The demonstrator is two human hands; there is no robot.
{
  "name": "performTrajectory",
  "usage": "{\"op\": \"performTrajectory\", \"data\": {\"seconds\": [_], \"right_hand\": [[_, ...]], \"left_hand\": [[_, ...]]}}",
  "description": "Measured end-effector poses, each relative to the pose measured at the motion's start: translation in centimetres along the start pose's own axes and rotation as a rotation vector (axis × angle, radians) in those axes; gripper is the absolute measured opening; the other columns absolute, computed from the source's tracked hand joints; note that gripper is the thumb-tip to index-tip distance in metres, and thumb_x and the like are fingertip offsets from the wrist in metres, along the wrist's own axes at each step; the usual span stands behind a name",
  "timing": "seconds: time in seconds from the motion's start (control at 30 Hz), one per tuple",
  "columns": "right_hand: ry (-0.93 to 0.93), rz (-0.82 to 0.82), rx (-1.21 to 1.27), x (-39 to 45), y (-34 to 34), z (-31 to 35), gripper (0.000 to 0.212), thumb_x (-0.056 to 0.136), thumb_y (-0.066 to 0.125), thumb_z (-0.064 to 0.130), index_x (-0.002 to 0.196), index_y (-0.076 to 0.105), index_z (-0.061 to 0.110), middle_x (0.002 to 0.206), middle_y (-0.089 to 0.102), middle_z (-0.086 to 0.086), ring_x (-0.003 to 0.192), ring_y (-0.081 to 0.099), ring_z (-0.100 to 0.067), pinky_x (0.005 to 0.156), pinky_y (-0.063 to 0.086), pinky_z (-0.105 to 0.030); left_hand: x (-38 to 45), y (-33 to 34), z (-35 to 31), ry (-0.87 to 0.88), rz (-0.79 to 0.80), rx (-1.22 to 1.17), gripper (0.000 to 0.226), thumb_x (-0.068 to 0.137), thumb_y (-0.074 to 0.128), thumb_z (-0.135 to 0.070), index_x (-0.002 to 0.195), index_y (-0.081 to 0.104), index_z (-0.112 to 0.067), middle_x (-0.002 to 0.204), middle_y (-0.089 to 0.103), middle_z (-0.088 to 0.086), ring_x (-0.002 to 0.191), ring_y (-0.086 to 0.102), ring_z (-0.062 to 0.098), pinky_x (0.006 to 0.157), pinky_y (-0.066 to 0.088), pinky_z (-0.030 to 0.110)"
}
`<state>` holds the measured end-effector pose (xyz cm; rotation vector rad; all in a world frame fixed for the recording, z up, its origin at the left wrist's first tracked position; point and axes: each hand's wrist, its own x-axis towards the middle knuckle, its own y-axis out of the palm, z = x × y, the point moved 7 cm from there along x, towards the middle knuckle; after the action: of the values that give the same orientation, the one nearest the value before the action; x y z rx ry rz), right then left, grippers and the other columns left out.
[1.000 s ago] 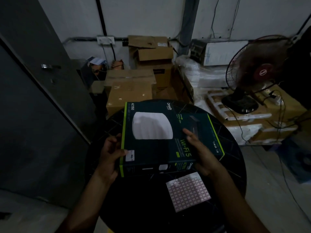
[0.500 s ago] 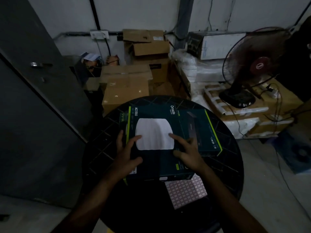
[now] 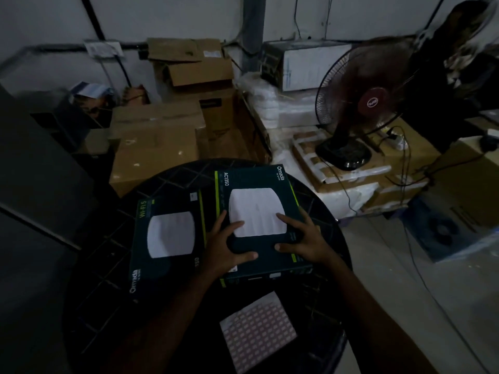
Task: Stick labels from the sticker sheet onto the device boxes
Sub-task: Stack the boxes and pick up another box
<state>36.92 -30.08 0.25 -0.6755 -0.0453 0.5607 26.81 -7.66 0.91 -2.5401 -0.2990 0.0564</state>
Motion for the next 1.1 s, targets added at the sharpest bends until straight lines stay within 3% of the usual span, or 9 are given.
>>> {"op": "performTrajectory", "data": {"seconds": [0.1,0.27,0.53,0.67,0.73,0.8,0.93,1.03,1.1], "right_hand": [[0.009,0.024,-0.030,3.0,-0.9,-3.0,0.090,0.044,0.075,0.089,0.128,0.045,0.072,0.165,0.012,0.003,0.154,0.014,-0.024,0.120,0.019,-0.063],[0.000,0.030,-0.080,5.8,-1.2,-6.6,0.084,0.043,0.073,0.089,0.119,0.038,0.083,0.166,0.011,-0.004,0.155,0.008,-0.026,0.120,0.019,-0.064],[0.081,0.066,-0.200,6.3,-1.7,-7.5,0.096,0.040,0.069,0.092,0.128,0.036,0.076,0.162,0.022,-0.011,0.150,0.021,-0.038,0.119,0.023,-0.063],[0.222,0.024,-0.532,5.2,-1.3,-4.3,0.086,0.069,0.079,0.057,0.144,0.039,0.051,0.162,0.011,-0.008,0.144,0.017,-0.041,0.111,0.026,-0.064],[0.071,-0.187,-0.594,4.4,-0.6,-0.9,0.070,0.073,0.079,0.044,0.138,0.052,0.038,0.152,0.031,-0.010,0.134,0.032,-0.040,0.102,0.037,-0.059],[-0.142,-0.307,-0.439,3.8,1.9,2.0,0.048,0.076,0.077,0.023,0.122,0.066,0.021,0.130,0.054,-0.013,0.117,0.051,-0.039,0.093,0.049,-0.048],[-0.236,0.065,-0.222,2.6,12.2,6.6,0.038,0.079,0.065,0.004,0.116,0.068,0.005,0.113,0.063,-0.018,0.101,0.065,-0.036,0.088,0.046,-0.026],[-0.214,0.309,-0.210,2.0,19.9,8.3,0.043,0.084,0.065,0.013,0.126,0.063,0.004,0.129,0.056,-0.022,0.118,0.058,-0.038,0.099,0.042,-0.026],[-0.149,0.336,-0.252,1.9,23.1,8.1,0.061,0.084,0.075,0.022,0.140,0.055,0.009,0.148,0.040,-0.026,0.136,0.044,-0.043,0.112,0.033,-0.030]], "left_hand": [[3.0,2.8,0.9,-0.038,0.014,0.009,0.083,0.054,0.094,-0.049,0.129,0.060,-0.034,0.163,0.015,-0.005,0.148,0.022,0.019,0.116,0.031,0.041],[5.5,6.5,2.7,-0.078,0.045,0.012,0.076,0.058,0.094,-0.040,0.126,0.061,-0.032,0.163,0.012,-0.004,0.147,0.021,0.018,0.109,0.029,0.027],[7.0,7.7,3.9,-0.060,0.137,0.086,0.075,0.063,0.090,-0.043,0.130,0.057,-0.035,0.165,0.003,-0.001,0.149,0.016,0.024,0.116,0.030,0.042],[5.2,5.1,5.4,-0.041,0.067,0.107,0.044,0.076,0.080,-0.035,0.118,0.066,-0.034,0.159,0.027,0.006,0.143,0.028,0.028,0.117,0.029,0.044],[2.9,2.5,7.2,-0.051,0.012,0.147,0.032,0.079,0.079,-0.025,0.110,0.071,-0.029,0.151,0.042,0.009,0.139,0.036,0.029,0.114,0.029,0.039],[0.4,-0.8,10.0,-0.104,-0.030,0.231,0.030,0.078,0.080,-0.017,0.107,0.073,-0.023,0.143,0.049,0.011,0.133,0.041,0.033,0.112,0.033,0.040],[-5.0,-7.6,16.0,-0.190,-0.101,0.394,0.032,0.069,0.083,-0.020,0.100,0.075,-0.023,0.130,0.060,0.014,0.122,0.054,0.038,0.103,0.035,0.033],[-8.7,-11.3,19.8,-0.328,-0.109,0.442,0.035,0.072,0.084,-0.025,0.105,0.072,-0.031,0.137,0.054,0.009,0.122,0.049,0.039,0.103,0.040,0.047],[-11.1,-12.8,21.6,-0.446,-0.065,0.462,0.040,0.078,0.076,-0.039,0.116,0.063,-0.042,0.145,0.042,0.002,0.125,0.045,0.035,0.105,0.039,0.052]]}}
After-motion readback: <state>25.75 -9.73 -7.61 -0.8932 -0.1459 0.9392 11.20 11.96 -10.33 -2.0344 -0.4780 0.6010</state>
